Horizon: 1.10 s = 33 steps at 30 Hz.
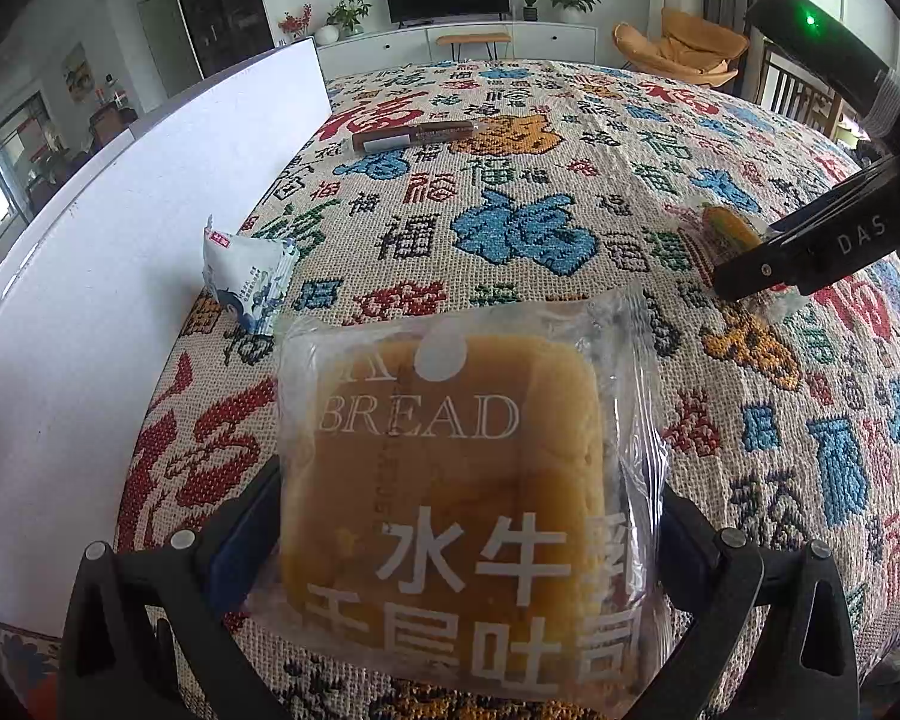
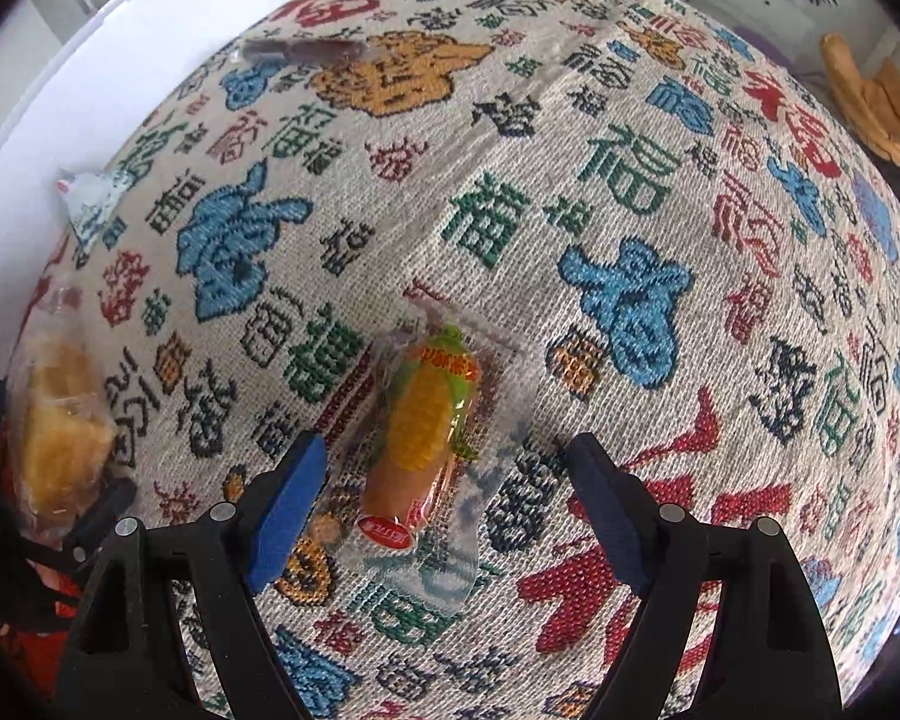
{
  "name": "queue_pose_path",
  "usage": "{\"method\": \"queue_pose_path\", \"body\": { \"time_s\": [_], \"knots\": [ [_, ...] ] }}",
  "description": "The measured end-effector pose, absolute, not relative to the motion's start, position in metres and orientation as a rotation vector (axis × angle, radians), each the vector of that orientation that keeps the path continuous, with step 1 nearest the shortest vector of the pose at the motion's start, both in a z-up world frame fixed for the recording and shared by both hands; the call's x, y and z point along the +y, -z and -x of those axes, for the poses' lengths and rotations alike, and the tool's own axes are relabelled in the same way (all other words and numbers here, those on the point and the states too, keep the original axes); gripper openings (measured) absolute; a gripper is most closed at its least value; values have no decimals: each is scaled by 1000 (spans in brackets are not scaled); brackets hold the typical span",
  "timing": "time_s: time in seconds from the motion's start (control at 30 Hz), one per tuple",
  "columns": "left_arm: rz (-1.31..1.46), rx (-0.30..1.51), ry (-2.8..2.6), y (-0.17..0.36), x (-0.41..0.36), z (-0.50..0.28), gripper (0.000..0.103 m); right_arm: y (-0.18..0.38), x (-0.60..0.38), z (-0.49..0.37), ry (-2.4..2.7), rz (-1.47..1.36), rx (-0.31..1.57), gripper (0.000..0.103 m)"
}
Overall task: Organize snacks
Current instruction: 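Grasp the orange corn-shaped candy with the right tool while the left tool holds the bread bag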
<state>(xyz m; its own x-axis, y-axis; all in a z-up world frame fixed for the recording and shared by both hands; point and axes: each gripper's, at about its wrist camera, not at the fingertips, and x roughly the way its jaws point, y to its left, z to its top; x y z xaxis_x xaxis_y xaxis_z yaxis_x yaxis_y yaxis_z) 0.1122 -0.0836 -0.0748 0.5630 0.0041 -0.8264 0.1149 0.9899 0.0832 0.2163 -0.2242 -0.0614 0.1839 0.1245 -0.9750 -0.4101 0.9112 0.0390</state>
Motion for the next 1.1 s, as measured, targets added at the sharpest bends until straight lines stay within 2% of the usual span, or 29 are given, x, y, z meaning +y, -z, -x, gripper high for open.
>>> {"method": "queue_pose_path", "body": {
  "time_s": [0.3, 0.63, 0.67, 0.7, 0.73, 0.83, 0.97, 1.0, 1.07, 1.1],
  "knots": [
    [-133, 971, 65, 75, -84, -113, 103, 62, -221, -219, -345, 243, 1349, 87],
    [-151, 1095, 162, 66, -74, -123, 102, 69, -197, -261, -298, 209, 1504, 83],
    [-147, 1098, 160, 66, -72, -124, 100, 69, -193, -261, -289, 246, 1496, 74],
    [-149, 1096, 153, 65, -70, -124, 90, 65, -190, -260, -298, 250, 1480, 50],
    [-156, 1085, 147, 62, -69, -123, 83, 60, -189, -258, -298, 242, 1478, 43],
    [-86, 1064, 169, 50, -57, -121, 77, 50, -195, -252, -323, 208, 1476, 37],
    [40, 1001, 216, 18, -37, -110, 77, 25, -210, -230, -366, 135, 1423, 31],
    [61, 984, 224, 9, -33, -107, 77, 18, -213, -225, -378, 123, 1403, 26],
    [108, 956, 232, -7, -21, -102, 77, 4, -215, -224, -400, 93, 1374, 5],
    [128, 947, 229, -13, -15, -102, 77, -1, -215, -224, -404, 84, 1366, 5]
  ]
}}
